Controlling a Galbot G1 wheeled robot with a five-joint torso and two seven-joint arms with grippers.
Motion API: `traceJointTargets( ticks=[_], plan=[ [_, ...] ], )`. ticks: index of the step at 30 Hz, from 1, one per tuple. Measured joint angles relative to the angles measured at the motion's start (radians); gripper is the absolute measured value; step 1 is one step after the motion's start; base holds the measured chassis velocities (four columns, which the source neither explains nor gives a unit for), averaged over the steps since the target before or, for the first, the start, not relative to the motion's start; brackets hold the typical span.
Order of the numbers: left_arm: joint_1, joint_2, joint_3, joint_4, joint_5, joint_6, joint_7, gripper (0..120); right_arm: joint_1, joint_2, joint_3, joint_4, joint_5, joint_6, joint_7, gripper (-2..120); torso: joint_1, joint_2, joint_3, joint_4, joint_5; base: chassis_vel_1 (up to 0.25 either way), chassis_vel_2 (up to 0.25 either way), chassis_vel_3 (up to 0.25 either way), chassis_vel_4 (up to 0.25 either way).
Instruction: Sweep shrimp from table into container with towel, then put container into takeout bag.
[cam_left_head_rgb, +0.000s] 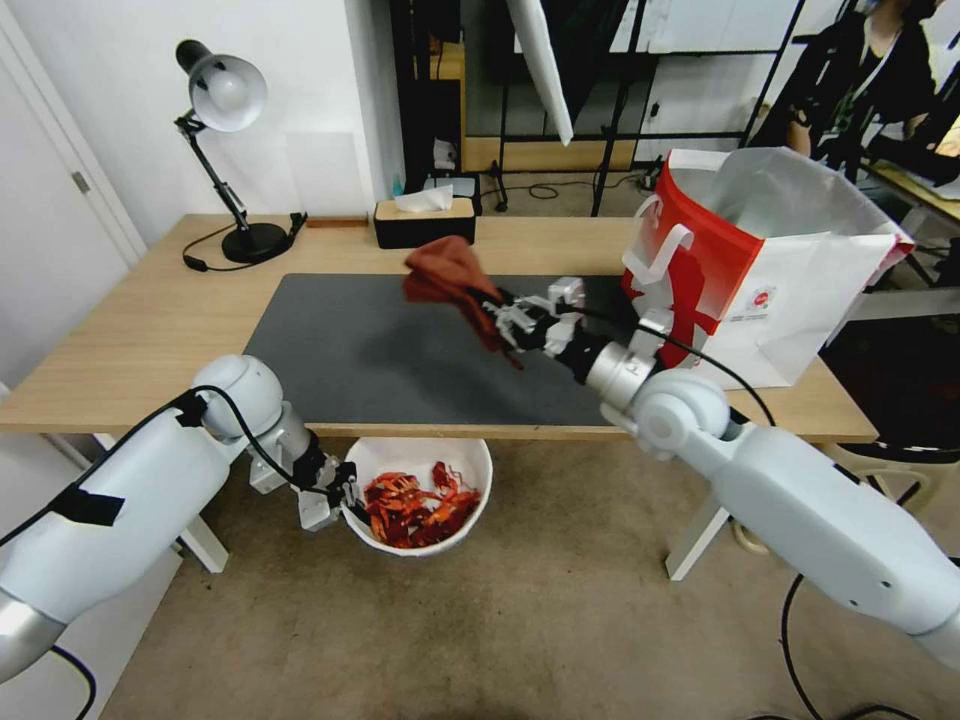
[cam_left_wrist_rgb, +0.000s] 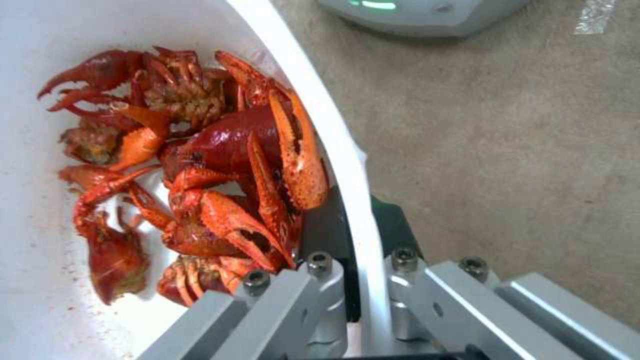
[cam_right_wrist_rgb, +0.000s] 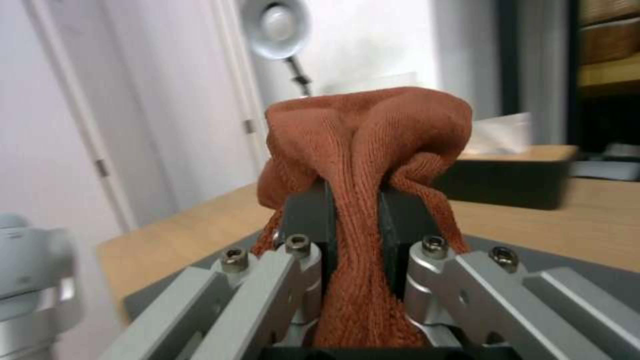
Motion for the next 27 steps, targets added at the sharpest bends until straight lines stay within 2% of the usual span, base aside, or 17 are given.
traceJointTargets(
  ticks=[4,12,27],
  plan=[
    [0.021,-0.002,-0.002,-0.038,0.005,0.000,0.000,0,-0.139,-0.042,0.137,0.035,-0.027,0.002,0.030,10,0.000,0.000,0.000,0.0001,-0.0001,0.000,0.000,0.000,0.000],
    [0.065,0.000,-0.021,-0.072,0.009,0.000,0.000,0,-0.288,-0.042,0.266,0.045,-0.067,0.003,0.078,10,0.000,0.000,0.000,0.0001,0.0000,0.000,0.000,0.000,0.000],
    [0.139,0.000,-0.055,-0.112,0.021,0.000,0.000,0,-0.434,-0.013,0.331,0.045,-0.153,0.001,0.088,10,0.000,0.000,0.000,0.0003,-0.0002,0.000,0.000,0.000,0.000]
  ],
)
